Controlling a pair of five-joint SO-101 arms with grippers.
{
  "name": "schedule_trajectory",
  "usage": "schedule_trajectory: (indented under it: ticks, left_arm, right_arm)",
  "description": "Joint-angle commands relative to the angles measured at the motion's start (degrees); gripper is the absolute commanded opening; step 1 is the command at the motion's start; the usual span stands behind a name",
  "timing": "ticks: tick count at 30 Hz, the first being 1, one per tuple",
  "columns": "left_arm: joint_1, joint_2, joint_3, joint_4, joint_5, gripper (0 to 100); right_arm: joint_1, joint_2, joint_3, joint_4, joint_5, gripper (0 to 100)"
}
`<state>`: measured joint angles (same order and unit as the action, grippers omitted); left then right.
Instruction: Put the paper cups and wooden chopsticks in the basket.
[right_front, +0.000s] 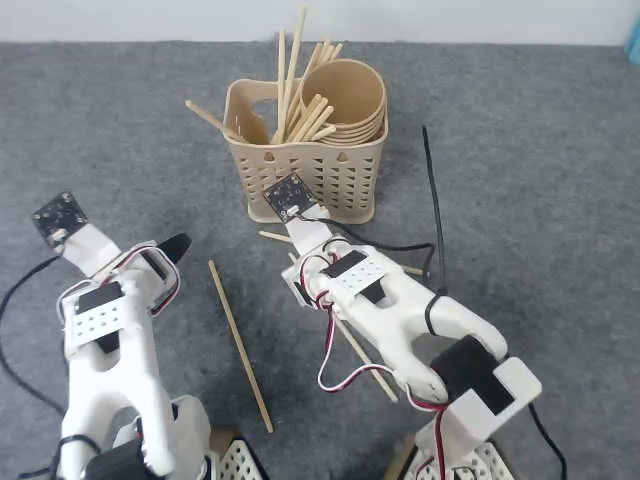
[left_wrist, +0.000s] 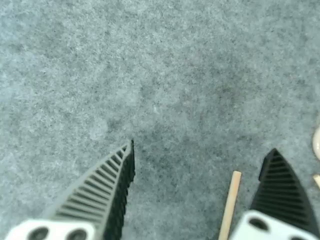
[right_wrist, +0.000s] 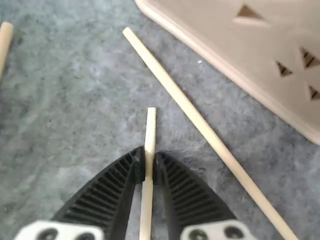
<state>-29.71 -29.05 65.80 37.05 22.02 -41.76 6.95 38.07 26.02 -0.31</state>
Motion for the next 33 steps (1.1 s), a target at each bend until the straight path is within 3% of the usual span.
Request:
schedule_trajectory:
  ticks: [1, 10, 21, 33]
  left_arm:
    - [-0.09, -0.44, -1.1, -1.58, 0.35, 38]
    - [-0.09, -0.44, -1.1, -1.58, 0.35, 38]
    - [1.32, -0.44, -1.01, -1.49, 0.26, 38]
    - [1.32, -0.35, -1.01, -1.58, 0.26, 38]
  right_arm:
    - [-1.54, -1.01, -1.76, 4.0, 0.62, 0.8]
    - [-7.52, -18.42, 1.93, 16.57, 0.26, 0.8]
    - [-16.57, -42.33, 16.0, 17.19, 0.35, 0.9]
    - [-10.07, -71.25, 17.14, 15.34, 0.09, 1.3]
